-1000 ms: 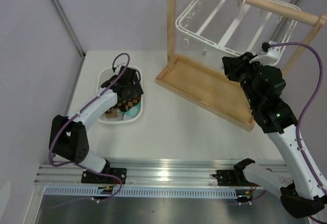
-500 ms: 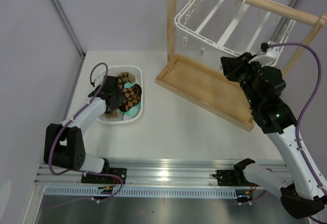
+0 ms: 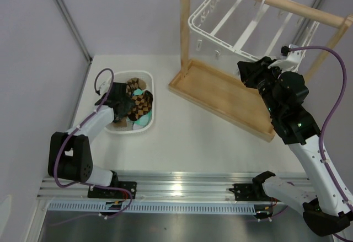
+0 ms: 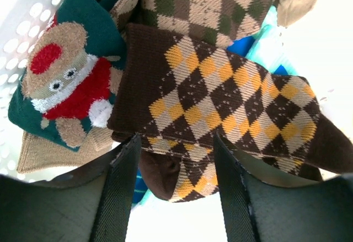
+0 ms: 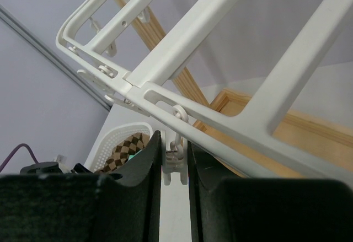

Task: Clip the socks to the hanger
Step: Pick up the sock from the bin, then clamp the sock onto the hanger.

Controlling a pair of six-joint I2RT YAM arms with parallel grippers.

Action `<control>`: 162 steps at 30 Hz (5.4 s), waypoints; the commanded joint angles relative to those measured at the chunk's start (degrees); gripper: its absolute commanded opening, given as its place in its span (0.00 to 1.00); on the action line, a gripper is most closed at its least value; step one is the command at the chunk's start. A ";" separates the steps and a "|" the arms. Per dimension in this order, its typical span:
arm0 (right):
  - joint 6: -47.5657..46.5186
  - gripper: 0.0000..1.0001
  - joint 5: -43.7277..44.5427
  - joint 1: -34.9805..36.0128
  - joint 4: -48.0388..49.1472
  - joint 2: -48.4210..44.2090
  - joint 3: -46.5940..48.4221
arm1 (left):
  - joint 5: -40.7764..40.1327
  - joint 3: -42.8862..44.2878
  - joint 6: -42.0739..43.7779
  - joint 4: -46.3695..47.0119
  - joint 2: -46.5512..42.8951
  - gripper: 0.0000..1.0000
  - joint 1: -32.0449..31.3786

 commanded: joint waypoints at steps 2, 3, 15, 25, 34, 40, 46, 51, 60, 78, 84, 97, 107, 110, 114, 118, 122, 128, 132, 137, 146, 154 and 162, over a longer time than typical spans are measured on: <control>-0.54 0.00 -2.19 0.31 0.27 0.22 -0.47 | -1.16 -2.24 -2.99 2.65 -0.74 0.60 1.46; -0.54 0.00 -2.10 0.31 0.27 0.22 -0.47 | -0.98 -3.20 -3.26 2.92 -0.57 0.60 1.89; -0.72 0.00 -2.18 0.31 0.09 0.39 -0.73 | -0.10 -1.89 -3.00 5.99 0.40 0.58 3.57; -0.54 0.00 -2.54 0.22 0.27 0.39 -0.91 | -0.10 0.48 -0.98 6.44 -0.13 0.56 3.66; -0.45 0.00 -2.80 0.13 0.27 0.39 -0.91 | 2.01 1.90 -2.11 6.97 2.07 0.55 3.57; -0.54 0.00 -3.06 0.13 0.36 0.57 -0.99 | 0.25 -0.57 -4.40 6.44 1.81 0.55 3.57; -0.19 0.00 -3.85 0.22 0.44 0.83 -0.91 | 0.34 -0.66 -5.63 5.65 2.95 0.54 3.57; -0.45 0.00 -3.68 0.13 0.53 0.83 -0.99 | -0.01 -1.27 -6.07 6.17 3.83 0.52 3.57; -0.54 0.00 -3.77 0.22 0.62 0.57 -1.08 | 0.16 0.48 -5.11 5.83 3.04 0.21 3.57; -0.98 0.00 -5.44 0.04 1.67 0.83 0.15 | 26.77 19.36 39.05 8.74 -14.55 0.01 -12.93; -1.95 0.00 -6.31 0.13 1.85 0.92 0.85 | 31.89 33.77 56.30 3.72 -11.12 0.01 -29.28; -2.47 0.00 -10.89 0.31 2.02 1.10 2.08 | 30.14 50.75 72.58 -4.37 2.59 0.01 -43.01; -1.68 0.00 -11.85 0.57 2.46 1.01 1.99 | 23.82 59.63 84.35 -9.82 12.17 0.01 -49.78; -1.51 0.00 -11.85 0.83 2.64 1.01 2.08 | 19.42 62.18 86.73 -10.34 14.46 0.01 -51.27; -1.42 0.00 -11.94 1.01 2.47 1.01 1.91 | 17.13 64.29 88.05 -10.35 16.48 0.01 -52.24; -1.60 0.00 -11.41 1.18 2.11 0.75 1.73 | 15.28 65.35 88.32 -9.65 17.36 0.01 -52.59; -1.86 0.00 -11.24 1.27 1.94 0.74 1.73 | 15.28 65.70 88.58 -8.94 17.63 0.01 -52.68; -2.39 0.00 -10.45 1.62 1.15 0.57 1.56 | 13.96 66.14 89.02 -8.06 17.89 0.01 -52.68; -3.44 0.00 -10.27 1.62 0.97 -0.04 1.47 | 13.09 65.61 89.64 -7.98 17.89 0.01 -52.68; -5.02 0.00 -11.94 1.62 1.50 -0.84 1.29 | 12.21 64.21 90.95 -7.10 18.07 0.01 -52.59; -8.71 0.00 -18.44 1.62 4.22 -1.80 -0.55 | 18.69 64.38 90.17 -6.92 17.54 0.01 -50.05; -12.75 0.00 -24.06 1.54 7.73 -2.24 -2.57 | 30.21 64.38 88.67 -8.59 15.52 0.01 -47.32; -14.95 0.00 -29.86 1.10 8.97 -2.59 -3.54 | 37.07 66.75 87.00 -11.05 16.31 0.01 -44.42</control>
